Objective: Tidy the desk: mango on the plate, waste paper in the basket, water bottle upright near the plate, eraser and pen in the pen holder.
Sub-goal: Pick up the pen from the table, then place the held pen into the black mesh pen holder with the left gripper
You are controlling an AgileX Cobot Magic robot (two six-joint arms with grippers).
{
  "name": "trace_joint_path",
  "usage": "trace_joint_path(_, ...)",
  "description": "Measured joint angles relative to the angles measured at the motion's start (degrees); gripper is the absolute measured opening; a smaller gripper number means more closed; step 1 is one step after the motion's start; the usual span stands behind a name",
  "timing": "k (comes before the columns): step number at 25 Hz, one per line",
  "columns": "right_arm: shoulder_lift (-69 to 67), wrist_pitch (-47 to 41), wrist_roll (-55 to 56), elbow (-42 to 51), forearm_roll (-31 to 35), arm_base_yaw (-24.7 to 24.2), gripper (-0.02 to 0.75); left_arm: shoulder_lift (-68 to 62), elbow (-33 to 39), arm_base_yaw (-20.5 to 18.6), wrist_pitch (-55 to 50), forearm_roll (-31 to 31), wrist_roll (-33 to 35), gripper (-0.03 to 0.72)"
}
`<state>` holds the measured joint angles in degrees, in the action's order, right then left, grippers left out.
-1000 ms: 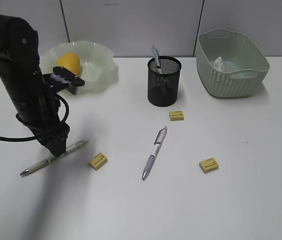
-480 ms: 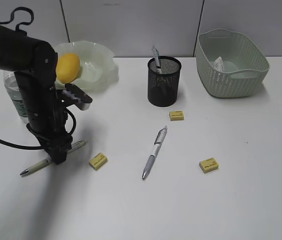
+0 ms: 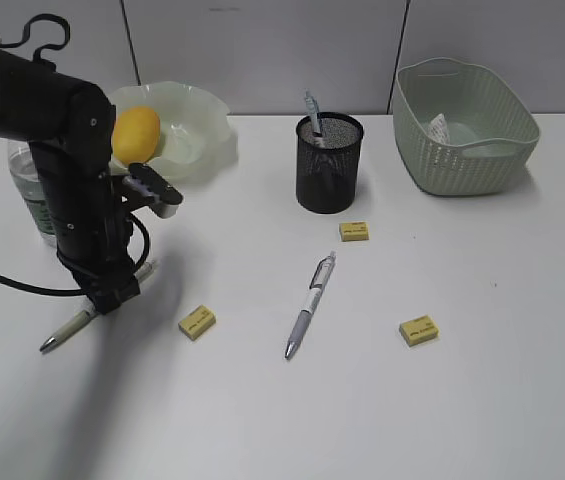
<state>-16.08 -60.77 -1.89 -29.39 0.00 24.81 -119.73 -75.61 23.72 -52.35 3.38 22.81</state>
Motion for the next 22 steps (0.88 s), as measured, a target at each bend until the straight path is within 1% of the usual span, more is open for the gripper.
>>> trace_joint_path(5, 0.0, 0.0, 0.0, 0.0, 0.0, 0.0, 0.456, 0.0, 0.0, 0.0, 0.2, 0.2, -1.7, 0.110)
trace_joint_path(10, 0.0, 0.0, 0.0, 0.0, 0.0, 0.0, 0.456, 0.3, 0.0, 0.0, 0.0, 0.2, -1.8, 0.102)
trace_joint_path(14, 0.0, 0.0, 0.0, 0.0, 0.0, 0.0, 0.456, 1.7, -0.5, 0.2, -1.9, -2.4, -1.8, 0.102)
trace_joint_path(17, 0.0, 0.0, 0.0, 0.0, 0.0, 0.0, 0.456, 4.3, -2.8, 0.2, -3.8, -4.2, -1.8, 0.102)
trace_joint_path(20, 0.0, 0.0, 0.0, 0.0, 0.0, 0.0, 0.456, 7.1, -6.8, 0.2, -3.0, -8.0, -1.8, 0.102)
trace_joint_path(22, 0.0, 0.0, 0.0, 0.0, 0.0, 0.0, 0.456, 8.7, -9.7, 0.2, -0.9, -12.1, -1.8, 0.102)
